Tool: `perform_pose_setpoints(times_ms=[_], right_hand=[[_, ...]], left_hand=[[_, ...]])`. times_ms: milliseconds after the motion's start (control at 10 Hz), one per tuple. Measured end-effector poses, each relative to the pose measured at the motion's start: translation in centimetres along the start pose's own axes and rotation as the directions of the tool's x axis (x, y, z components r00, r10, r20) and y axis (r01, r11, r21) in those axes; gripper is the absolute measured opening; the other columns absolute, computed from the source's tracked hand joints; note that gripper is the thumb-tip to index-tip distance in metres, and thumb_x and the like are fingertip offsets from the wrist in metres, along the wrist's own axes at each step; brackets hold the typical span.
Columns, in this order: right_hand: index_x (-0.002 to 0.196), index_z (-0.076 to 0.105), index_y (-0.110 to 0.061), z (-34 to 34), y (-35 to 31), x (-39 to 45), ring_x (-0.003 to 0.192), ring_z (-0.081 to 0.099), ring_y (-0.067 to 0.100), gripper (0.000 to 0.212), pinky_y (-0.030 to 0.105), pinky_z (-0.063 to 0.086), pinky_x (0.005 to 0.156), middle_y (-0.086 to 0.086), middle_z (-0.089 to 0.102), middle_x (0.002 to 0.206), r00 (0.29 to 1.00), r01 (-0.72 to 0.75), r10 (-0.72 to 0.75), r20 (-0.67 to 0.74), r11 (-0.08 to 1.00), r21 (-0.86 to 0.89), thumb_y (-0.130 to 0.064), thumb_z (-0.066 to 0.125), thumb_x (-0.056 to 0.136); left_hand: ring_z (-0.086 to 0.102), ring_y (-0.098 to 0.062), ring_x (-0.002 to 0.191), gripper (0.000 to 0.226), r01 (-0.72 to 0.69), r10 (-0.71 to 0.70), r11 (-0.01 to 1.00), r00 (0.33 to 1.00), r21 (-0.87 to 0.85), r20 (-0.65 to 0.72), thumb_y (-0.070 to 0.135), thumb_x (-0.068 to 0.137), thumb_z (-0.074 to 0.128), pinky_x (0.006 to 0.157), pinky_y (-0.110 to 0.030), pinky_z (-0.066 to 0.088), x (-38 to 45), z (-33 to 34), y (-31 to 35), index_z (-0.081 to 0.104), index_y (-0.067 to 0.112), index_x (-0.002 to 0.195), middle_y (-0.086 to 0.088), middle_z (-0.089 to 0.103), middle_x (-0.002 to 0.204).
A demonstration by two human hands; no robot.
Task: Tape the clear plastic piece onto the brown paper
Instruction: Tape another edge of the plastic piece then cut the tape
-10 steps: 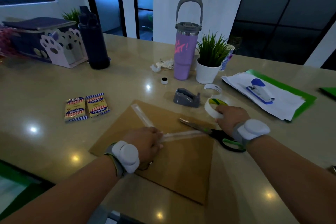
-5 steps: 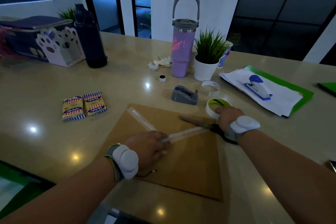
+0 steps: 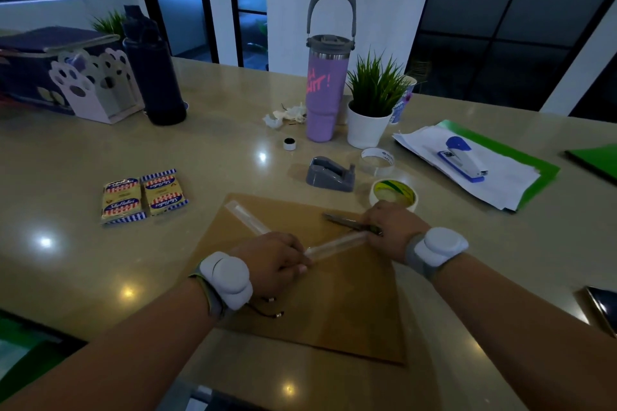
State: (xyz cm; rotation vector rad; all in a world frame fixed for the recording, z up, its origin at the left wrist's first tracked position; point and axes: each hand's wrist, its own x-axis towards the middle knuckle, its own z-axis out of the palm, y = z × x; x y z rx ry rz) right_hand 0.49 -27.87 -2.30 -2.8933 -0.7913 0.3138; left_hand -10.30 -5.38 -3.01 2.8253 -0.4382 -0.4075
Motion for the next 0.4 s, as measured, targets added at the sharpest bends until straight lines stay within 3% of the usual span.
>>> perform_pose_setpoints(times_ms=[300,400], right_hand=[[0.119,0.056,-0.018,0.0,-0.2,-0.5,0.111,0.051,0.031,0.029,0.037,0.041,0.095,0.012,0.052,0.121,0.998,-0.067,0.067,0.007,0.994,0.085,-0.022,0.050,0.091],[0.119,0.057,-0.018,-2.1,-1.2,-0.1,0.115,0.053,0.024,0.032,0.029,0.040,0.096,0.007,0.055,0.124,0.993,-0.040,0.066,-0.096,0.968,0.248,-0.023,0.055,0.088]], left_hand=[[0.056,-0.023,0.110,0.035,0.094,-0.089,0.994,0.992,-0.053,0.087,0.036,0.094,0.042,0.097,-0.036,0.045,1.4,-2.6,0.9,0.062,0.019,0.117,-0.003,0.059,0.124],[0.060,-0.021,0.106,0.036,0.107,-0.119,0.971,0.992,-0.213,-0.046,0.041,0.092,0.042,0.096,-0.034,0.045,2.3,-5.0,0.2,0.064,0.019,0.112,-0.002,0.065,0.114]])
